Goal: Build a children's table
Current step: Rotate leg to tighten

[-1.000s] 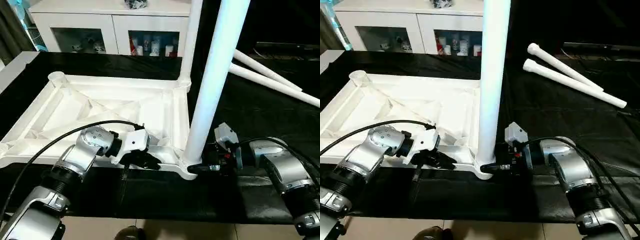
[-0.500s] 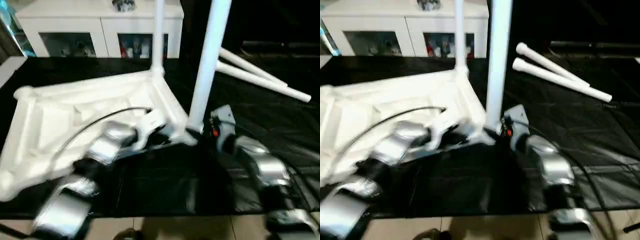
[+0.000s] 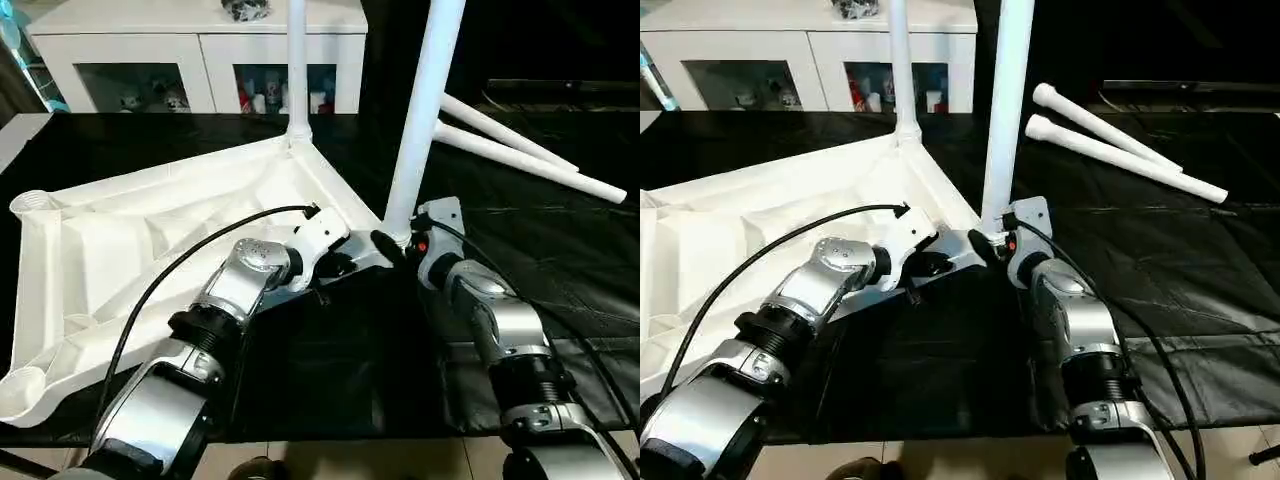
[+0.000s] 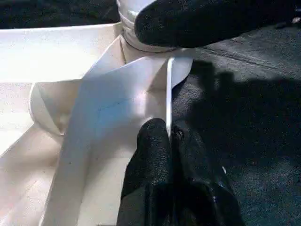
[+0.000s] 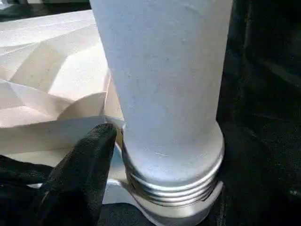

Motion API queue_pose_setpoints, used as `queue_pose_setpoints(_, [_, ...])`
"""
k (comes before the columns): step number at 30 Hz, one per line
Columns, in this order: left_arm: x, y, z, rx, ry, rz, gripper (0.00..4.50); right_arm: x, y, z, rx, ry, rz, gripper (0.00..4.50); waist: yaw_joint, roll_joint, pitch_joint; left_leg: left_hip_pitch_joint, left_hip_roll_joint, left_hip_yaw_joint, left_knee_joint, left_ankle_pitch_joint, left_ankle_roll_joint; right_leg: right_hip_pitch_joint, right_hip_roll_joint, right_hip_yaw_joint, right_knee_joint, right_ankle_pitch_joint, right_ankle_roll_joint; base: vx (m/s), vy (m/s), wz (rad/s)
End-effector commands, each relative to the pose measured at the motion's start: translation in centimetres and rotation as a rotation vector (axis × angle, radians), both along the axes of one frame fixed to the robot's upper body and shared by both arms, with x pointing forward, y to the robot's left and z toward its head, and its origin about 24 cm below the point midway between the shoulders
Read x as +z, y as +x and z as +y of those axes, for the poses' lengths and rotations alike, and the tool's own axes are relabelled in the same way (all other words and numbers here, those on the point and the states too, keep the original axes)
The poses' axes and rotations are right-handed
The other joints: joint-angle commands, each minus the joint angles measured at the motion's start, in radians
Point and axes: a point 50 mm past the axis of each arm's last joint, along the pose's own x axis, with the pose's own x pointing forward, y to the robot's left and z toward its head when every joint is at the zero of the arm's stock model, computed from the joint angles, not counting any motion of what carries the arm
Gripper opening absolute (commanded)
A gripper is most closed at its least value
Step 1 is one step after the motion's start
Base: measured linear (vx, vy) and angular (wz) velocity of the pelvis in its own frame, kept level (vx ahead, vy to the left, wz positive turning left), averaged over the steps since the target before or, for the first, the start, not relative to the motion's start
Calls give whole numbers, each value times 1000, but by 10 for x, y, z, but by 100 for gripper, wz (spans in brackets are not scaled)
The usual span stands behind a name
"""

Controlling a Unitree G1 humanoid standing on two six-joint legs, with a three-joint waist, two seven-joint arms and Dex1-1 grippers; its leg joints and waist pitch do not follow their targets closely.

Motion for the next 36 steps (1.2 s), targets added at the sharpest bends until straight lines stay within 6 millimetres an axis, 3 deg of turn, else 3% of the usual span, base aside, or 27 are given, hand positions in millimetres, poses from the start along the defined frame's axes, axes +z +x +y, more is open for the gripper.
queue_pose_setpoints(1, [14,3,-1,-44,-25,-71,0,11,-10,13,193,68,-48,391,4,-7,-82,50,79,-52,-78,-208,17,30,-68,33,-63,-71,-196,0,0,0])
queue_pose_setpoints(4, [13,1,5,-60,-19,-66,0,14,-15,5,236,60,-68,416,6,-9,-83,43,77,-52,-74,-183,37,33,-71,31,-57,-36,-206,0,0,0])
queue_pose_setpoints(6, [13,0,8,-78,-17,-67,0,15,-17,-2,258,54,-78,436,5,-7,-82,45,76,-52,-73,-190,37,30,-71,31,-61,-56,-212,0,0,0])
queue_pose_setpoints(8, [11,-3,22,-132,-1,-62,0,21,-23,-23,331,24,-96,443,10,-11,-80,42,79,-51,-70,-189,47,35,-74,32,-63,-70,-213,0,0,0])
queue_pose_setpoints(9, [11,-3,22,-132,-1,-62,0,21,-23,-23,331,24,-96,443,10,-11,-80,42,79,-51,-70,-189,47,35,-74,32,-63,-70,-213,0,0,0])
queue_pose_setpoints(11, [10,-9,38,-209,13,-50,0,29,-29,-43,432,-18,-103,443,15,-10,-82,48,81,-50,-69,-195,50,30,-70,29,-63,-87,-217,0,0,0])
queue_pose_setpoints(15, [10,-17,58,-315,55,-27,0,39,-40,-57,625,-99,-99,443,20,-11,-78,48,85,-47,-73,-209,44,25,-68,30,-59,-111,-218,0,0,0])
queue_pose_setpoints(20, [12,-27,68,-430,66,-6,0,39,-47,-56,797,-142,-58,443,22,-14,-76,52,88,-46,-75,-235,29,20,-71,32,-62,-152,-230,0,0,0])
queue_pose_setpoints(26, [14,-35,70,-510,59,12,0,37,-48,-47,873,-153,-39,443,29,-16,-76,52,87,-44,-74,-219,31,16,-71,33,-58,-150,-232,0,0,0])
queue_pose_setpoints(27, [14,-40,69,-555,55,24,0,33,-49,-42,910,-159,-29,443,31,-22,-76,53,87,-43,-74,-221,30,16,-71,34,-60,-160,-230,0,0,0])
queue_pose_setpoints(30, [13,-47,67,-627,55,38,0,26,-48,-33,963,-184,-13,443,32,-19,-74,52,89,-45,-77,-234,13,12,-72,34,-59,-196,-223,0,0,0])
queue_pose_setpoints(32, [13,-49,65,-645,53,41,0,24,-47,-30,983,-191,-9,443,34,-18,-75,58,90,-43,-77,-241,5,9,-71,35,-60,-192,-224,0,0,0])
queue_pose_setpoints(36, [13,-53,62,-676,49,48,0,19,-51,-24,1055,-176,16,443,39,-20,-74,56,90,-44,-80,-257,-3,12,-71,36,-58,-199,-214,0,0,0])
